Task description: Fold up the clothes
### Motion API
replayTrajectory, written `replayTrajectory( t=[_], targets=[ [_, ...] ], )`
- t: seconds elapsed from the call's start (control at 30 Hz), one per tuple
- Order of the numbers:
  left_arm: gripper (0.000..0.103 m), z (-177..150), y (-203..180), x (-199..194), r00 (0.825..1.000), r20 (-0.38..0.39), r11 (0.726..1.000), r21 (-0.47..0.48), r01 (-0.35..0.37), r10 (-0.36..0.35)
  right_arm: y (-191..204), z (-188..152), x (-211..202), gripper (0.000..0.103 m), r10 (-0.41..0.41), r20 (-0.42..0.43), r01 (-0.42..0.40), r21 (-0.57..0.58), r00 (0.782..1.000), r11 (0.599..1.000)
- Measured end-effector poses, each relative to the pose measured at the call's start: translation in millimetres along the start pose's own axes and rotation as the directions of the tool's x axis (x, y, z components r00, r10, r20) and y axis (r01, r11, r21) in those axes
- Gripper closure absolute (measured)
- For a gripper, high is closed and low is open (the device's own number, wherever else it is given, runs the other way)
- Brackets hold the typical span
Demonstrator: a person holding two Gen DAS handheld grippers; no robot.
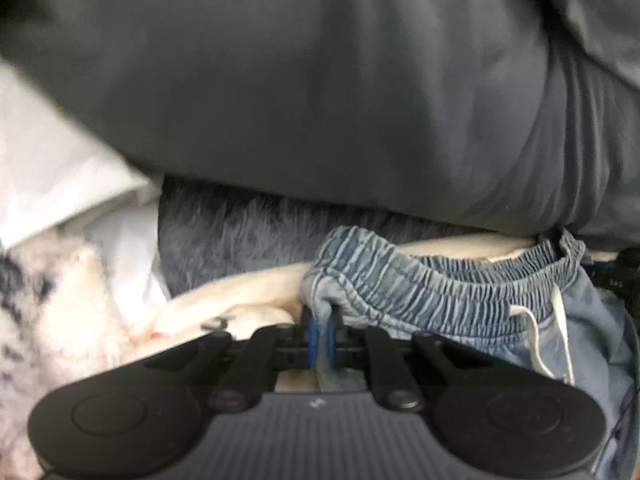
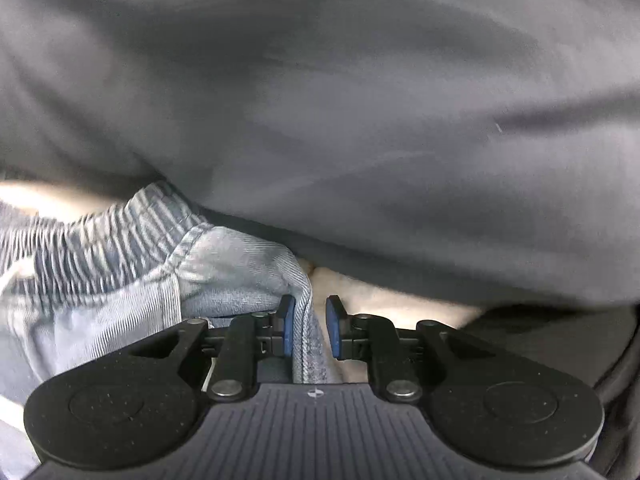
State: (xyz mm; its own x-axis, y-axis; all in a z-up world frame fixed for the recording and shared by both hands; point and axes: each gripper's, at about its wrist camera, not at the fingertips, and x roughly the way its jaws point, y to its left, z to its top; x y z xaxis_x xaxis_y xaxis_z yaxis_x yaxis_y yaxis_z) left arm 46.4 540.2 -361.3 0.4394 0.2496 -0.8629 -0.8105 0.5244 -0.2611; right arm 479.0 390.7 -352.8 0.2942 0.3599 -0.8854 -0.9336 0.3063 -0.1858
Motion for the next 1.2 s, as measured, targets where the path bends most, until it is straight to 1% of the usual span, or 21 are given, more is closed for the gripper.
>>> replayTrajectory(
  t=[0.1, 0.13, 0.17, 0.2, 0.23, 0.33, 0.37, 0.43, 0.5, 0.53, 0.57, 0.6, 0.63, 0.7, 0.73, 0.83, 0.87, 0.93, 1.03, 1.1, 1.2],
  targets=[
    [0.09, -1.2, -4.2, -14.4, 1.0, -0.003, 0.998, 0.054, -0.024, 0.024, -1.2, -3.4, -14.0, 0.079, 0.006, 0.02, -0.006, -0.004, 1.0, 1.0],
    [0.089, -1.1, -5.1, -19.9, 0.999, 0.0, 0.997, 0.067, -0.035, 0.035, 0.8, -6.1, -20.0, 0.073, -0.006, 0.032, 0.007, -0.027, 0.999, 1.0],
    [0.083, -1.0, -7.8, -24.8, 0.998, 0.006, 0.995, 0.076, -0.058, 0.058, 2.7, -9.1, -25.7, 0.07, -0.014, 0.042, 0.016, -0.046, 0.999, 0.999],
    [0.08, -0.6, -10.1, -29.2, 0.997, 0.014, 0.993, 0.089, -0.078, 0.077, 4.2, -12.7, -30.8, 0.066, -0.013, 0.053, 0.016, -0.061, 0.998, 0.998],
    [0.079, 0.1, -12.9, -31.8, 0.996, 0.018, 0.991, 0.104, -0.084, 0.083, 5.5, -16.6, -35.4, 0.065, -0.007, 0.066, 0.012, -0.072, 0.998, 0.997],
    [0.079, 1.3, -22.9, -35.9, 0.996, 0.025, 0.985, 0.15, -0.088, 0.085, 10.3, -29.9, -45.3, 0.065, 0.035, 0.103, -0.025, -0.096, 0.994, 0.995],
    [0.078, 0.5, -26.8, -36.4, 0.996, 0.028, 0.982, 0.166, -0.086, 0.083, 12.1, -34.1, -49.0, 0.064, 0.042, 0.117, -0.03, -0.1, 0.992, 0.995],
    [0.075, -1.0, -34.3, -37.6, 0.997, 0.037, 0.976, 0.203, -0.078, 0.072, 15.1, -42.2, -58.8, 0.064, 0.022, 0.146, -0.008, -0.097, 0.989, 0.995],
    [0.069, -2.3, -43.0, -33.2, 0.998, 0.034, 0.971, 0.23, -0.057, 0.051, 13.1, -50.4, -72.3, 0.064, 0.026, 0.178, -0.017, -0.05, 0.984, 0.999],
    [0.066, -2.1, -46.8, -30.2, 0.999, 0.025, 0.97, 0.24, -0.047, 0.043, 21.3, -51.2, -78.3, 0.064, 0.032, 0.191, -0.029, -0.019, 0.981, 0.999],
    [0.066, -1.4, -51.9, -28.5, 0.999, 0.013, 0.966, 0.255, -0.04, 0.038, 27.6, -53.5, -85.6, 0.064, 0.034, 0.197, -0.036, 0.004, 0.98, 0.999],
    [0.066, -0.9, -57.4, -29.0, 0.999, 0.012, 0.96, 0.279, -0.035, 0.033, 22.0, -57.2, -94.9, 0.064, 0.03, 0.199, -0.033, 0.015, 0.98, 0.999],
    [0.066, -0.7, -62.7, -30.3, 0.999, 0.019, 0.951, 0.308, -0.03, 0.026, 12.6, -59.4, -104.0, 0.063, 0.021, 0.199, -0.025, 0.019, 0.98, 1.0],
    [0.066, -0.9, -76.4, -30.4, 0.997, 0.065, 0.912, 0.406, -0.056, 0.033, 8.0, -70.3, -130.7, 0.061, 0.002, 0.188, -0.009, 0.037, 0.982, 0.999],
    [0.066, 1.1, -81.6, -29.1, 0.997, 0.065, 0.897, 0.438, -0.059, 0.033, 9.4, -75.9, -141.6, 0.061, -0.007, 0.167, -0.003, 0.055, 0.986, 0.998],
    [0.066, 14.9, -90.8, -35.4, 0.999, 0.043, 0.904, 0.428, -0.004, -0.015, 9.4, -95.7, -174.8, 0.061, -0.051, 0.114, 0.037, 0.118, 0.992, 0.992],
    [0.063, 17.0, -96.8, -39.6, 0.999, 0.036, 0.897, 0.441, -0.007, -0.01, 8.4, -100.6, -188.1, 0.061, -0.057, 0.107, 0.041, 0.148, 0.993, 0.988],
    [0.061, 17.3, -106.6, -47.6, 1.0, 0.009, 0.89, 0.455, 0.016, -0.022, 3.4, -114.1, -222.2, 0.055, -0.057, 0.085, 0.039, 0.203, 0.995, 0.978],
    [0.059, 20.2, -119.5, -67.7, 0.998, -0.041, 0.887, 0.458, 0.064, -0.051, 4.2, -131.1, -272.2, 0.055, -0.096, 0.05, 0.083, 0.216, 0.994, 0.973],
    [0.054, 24.4, -125.0, -82.8, 0.995, -0.058, 0.885, 0.455, 0.096, -0.078, 2.9, -142.6, -305.9, 0.055, -0.118, 0.043, 0.104, 0.244, 0.992, 0.964],
    [0.053, 25.6, -136.5, -110.3, 0.991, -0.072, 0.869, 0.476, 0.134, -0.114, 1.2, -161.5, -360.0, 0.055, -0.166, 0.031, 0.15, 0.285, 0.986, 0.947]
  ],
)
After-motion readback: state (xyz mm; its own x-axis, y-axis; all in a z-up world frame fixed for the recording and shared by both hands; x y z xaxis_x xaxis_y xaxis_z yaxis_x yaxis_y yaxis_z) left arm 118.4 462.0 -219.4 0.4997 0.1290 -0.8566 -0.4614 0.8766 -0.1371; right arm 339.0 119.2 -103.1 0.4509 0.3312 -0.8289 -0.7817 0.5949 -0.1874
